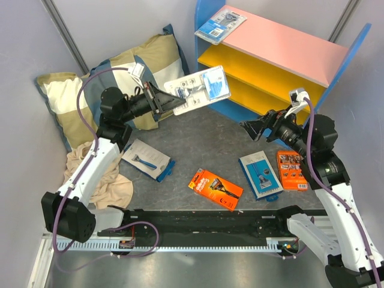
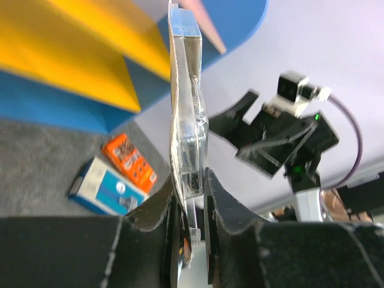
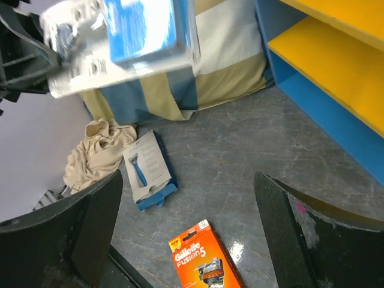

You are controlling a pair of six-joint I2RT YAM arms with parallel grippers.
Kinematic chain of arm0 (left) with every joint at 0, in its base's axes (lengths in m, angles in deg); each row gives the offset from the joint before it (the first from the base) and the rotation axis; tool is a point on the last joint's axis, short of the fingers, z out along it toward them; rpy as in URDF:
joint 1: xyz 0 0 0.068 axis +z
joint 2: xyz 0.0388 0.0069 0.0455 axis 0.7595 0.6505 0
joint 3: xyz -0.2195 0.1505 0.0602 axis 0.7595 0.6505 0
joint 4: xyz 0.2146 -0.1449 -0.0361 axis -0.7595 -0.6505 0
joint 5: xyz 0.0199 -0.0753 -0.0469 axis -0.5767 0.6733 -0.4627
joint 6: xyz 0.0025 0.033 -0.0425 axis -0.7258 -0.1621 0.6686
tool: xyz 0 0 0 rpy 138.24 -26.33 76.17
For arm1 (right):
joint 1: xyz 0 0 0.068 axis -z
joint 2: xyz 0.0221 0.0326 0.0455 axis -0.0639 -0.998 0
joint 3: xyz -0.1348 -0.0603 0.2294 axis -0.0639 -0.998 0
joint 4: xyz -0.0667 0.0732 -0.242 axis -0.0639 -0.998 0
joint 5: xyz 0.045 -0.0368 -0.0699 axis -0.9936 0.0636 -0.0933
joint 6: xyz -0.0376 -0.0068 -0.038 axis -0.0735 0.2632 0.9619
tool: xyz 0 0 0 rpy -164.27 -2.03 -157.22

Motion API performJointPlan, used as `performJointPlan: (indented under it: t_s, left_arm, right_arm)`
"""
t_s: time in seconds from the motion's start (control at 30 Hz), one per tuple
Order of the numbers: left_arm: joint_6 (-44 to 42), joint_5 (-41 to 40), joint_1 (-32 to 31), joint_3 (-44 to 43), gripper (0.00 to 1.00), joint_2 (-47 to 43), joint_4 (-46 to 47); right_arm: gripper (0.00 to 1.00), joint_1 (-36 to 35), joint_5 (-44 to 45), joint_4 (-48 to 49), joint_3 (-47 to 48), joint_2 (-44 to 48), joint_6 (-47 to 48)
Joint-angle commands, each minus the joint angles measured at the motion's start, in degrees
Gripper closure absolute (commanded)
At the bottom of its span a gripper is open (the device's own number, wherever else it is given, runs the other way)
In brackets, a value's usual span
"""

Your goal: Place and organize the shaving razors onto the shelf

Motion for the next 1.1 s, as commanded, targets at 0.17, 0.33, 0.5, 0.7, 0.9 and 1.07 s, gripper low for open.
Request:
performJointPlan:
  t_s: [0.17,0.33,0.5,0.7,0.9,1.07]
  left_arm:
    - [4.5,-14.4,-6.1,-14.0,0.98,7.5,6.7]
    - [4.3,-22.4,-11.1,-21.3,0.98,12.6,6.7]
    - [3.8,-28.5,-15.7,-31.0,0.98,19.3,6.7]
    - [5.9,-30.8,-19.3,-46.8,0.98,31.5,5.4]
    - [7.4,-33.7,-21.5,-57.9,0.98,40.1,4.0]
    - [6.7,-38.4,-22.5,-60.0,0.98,41.6,3.1]
  right_arm:
    - [0.02,0.1,7.0,-4.0,3.2,3.5,1.7]
    - [0.02,0.1,8.6,-5.3,3.7,5.0,1.7]
    - [0.02,0.1,9.3,-6.2,3.5,6.7,1.2]
    - [0.02,0.1,12.2,-7.8,3.2,8.9,0.5]
    - [0.02,0.1,14.5,-8.6,3.3,10.6,-0.1]
    - [0.02,0.2,15.2,-9.6,3.4,11.0,0.2]
